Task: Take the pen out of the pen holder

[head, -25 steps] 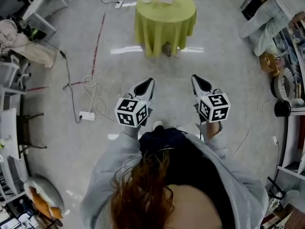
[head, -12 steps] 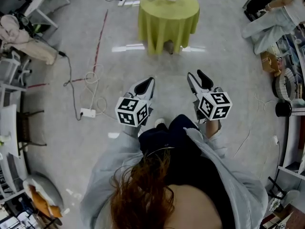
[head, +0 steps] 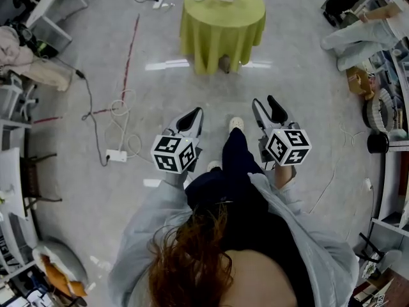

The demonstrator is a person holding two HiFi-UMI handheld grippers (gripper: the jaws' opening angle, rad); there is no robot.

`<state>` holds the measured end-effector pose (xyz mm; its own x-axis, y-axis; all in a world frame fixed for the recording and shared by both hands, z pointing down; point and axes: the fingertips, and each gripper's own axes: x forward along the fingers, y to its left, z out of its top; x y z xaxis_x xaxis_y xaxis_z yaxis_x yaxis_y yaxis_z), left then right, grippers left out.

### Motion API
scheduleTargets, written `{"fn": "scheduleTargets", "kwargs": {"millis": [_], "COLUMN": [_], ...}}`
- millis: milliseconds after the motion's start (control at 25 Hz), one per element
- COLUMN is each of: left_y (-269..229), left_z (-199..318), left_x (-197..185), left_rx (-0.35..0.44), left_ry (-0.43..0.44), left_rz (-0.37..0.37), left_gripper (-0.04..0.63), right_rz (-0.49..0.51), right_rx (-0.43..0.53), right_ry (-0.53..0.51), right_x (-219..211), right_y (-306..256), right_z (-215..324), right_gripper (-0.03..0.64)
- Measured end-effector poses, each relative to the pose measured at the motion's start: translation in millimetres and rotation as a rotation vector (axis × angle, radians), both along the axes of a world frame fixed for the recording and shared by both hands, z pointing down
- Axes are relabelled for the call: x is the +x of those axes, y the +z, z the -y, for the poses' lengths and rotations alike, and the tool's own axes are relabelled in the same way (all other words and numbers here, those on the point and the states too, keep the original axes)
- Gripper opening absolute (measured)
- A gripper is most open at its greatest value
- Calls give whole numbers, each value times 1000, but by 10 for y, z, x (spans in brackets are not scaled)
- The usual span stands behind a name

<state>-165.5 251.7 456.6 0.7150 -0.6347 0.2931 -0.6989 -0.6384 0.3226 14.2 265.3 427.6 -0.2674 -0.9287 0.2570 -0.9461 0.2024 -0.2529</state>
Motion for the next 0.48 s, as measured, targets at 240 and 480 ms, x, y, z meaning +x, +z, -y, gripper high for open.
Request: {"fn": "scheduleTargets", "kwargs": {"millis": [240, 480], "left_y": [72, 57], "left_z": [280, 757], "left_x": [134, 408], "left_rx": [-18, -20], "left_ry": [-11, -10], "left_rz": [-2, 2], "left_gripper": [17, 17], "right_rz": [-17, -22], "right_rx": [-27, -46], "right_ry": [-11, -15], "right_x": [135, 414], "right_y": [114, 159], "right_z": [284, 762], "right_gripper": [209, 209]}}
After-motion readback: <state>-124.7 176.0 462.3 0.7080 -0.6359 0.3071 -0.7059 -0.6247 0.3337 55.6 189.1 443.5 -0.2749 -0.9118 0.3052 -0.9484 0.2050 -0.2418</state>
